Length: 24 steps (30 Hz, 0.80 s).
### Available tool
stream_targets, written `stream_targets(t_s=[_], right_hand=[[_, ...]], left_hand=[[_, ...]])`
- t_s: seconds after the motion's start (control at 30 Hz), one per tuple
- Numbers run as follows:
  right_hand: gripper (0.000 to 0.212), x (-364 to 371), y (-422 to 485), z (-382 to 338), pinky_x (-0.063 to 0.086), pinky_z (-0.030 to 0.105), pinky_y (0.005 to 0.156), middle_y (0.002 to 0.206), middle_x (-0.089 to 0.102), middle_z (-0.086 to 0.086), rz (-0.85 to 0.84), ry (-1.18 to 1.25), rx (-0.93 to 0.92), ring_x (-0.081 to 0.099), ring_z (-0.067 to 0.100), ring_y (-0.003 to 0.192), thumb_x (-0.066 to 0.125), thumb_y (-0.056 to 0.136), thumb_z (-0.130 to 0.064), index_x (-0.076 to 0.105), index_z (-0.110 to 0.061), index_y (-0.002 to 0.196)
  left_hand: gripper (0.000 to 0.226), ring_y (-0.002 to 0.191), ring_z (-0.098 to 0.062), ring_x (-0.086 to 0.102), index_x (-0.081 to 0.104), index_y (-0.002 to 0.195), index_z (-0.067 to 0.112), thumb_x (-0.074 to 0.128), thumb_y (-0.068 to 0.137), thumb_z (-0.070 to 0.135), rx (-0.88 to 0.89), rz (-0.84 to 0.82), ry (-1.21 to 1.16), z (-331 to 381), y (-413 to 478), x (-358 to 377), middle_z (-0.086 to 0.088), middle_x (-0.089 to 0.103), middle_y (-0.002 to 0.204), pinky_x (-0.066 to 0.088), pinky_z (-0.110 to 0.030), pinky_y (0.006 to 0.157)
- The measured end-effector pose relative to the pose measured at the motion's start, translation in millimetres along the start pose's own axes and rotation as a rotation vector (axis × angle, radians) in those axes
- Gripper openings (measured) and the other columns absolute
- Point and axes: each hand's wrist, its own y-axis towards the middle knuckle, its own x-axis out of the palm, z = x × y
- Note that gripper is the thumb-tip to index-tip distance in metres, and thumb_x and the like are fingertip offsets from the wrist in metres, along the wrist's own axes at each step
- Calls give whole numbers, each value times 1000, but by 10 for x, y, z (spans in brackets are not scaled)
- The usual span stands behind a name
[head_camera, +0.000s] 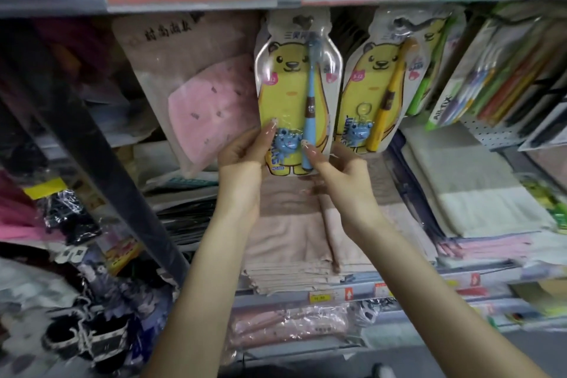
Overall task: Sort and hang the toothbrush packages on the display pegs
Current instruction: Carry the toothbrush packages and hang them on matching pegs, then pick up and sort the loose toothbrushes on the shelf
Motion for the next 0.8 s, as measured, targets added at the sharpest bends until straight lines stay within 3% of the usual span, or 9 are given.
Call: stream_targets(t_s=[0.1,0.23,0.37,0.5,0.67,0.8], right_hand=[[22,3,50,36,53,24,56,92,69,9,-23,86,87,69,14,73,67,89,-25,65,-9,103],[29,-93,12,194,60,31,63,87,70,8,-61,130,227,69,14,76,62,93,-26,58,-1,107],[32,-320,-63,341,60,34,70,96,70,8,-55,128,315,69,15,82,62,92,-29,60,-3,109],[38,-770,-102,449,60,41,77,102,73,8,6,85,361,69,20,91,65,86,-39,64,-7,106],[33,-1350,-121,487,59,32,71,103,73,8,128,97,381,71,20,92,62,90,-36,66,-8,107],[25,-1805,-112,516,58,28,67,102,73,8,183,74,370,71,20,89,59,92,-32,66,-12,104]], left_hand=[[9,79,-15,69,72,84,21,64,87,24,-36,6,59,-115,49,-32,1,75,84,56,-23,66],[18,76,-15,72,68,99,12,59,91,25,-160,1,60,-351,-18,-128,-7,74,91,57,-24,68],[37,87,-21,73,60,119,6,57,91,31,-286,45,56,-600,-106,-221,-13,73,103,59,-24,70],[26,81,-15,73,62,102,13,54,93,36,-463,27,87,-890,-209,-160,-12,73,103,57,-23,66],[42,82,-17,71,60,119,4,54,93,36,-581,-67,163,-1201,-217,227,-10,74,101,57,-25,67],[31,79,-16,71,59,111,7,54,94,33,-640,-166,152,-1422,-223,676,-8,74,97,58,-22,60]])
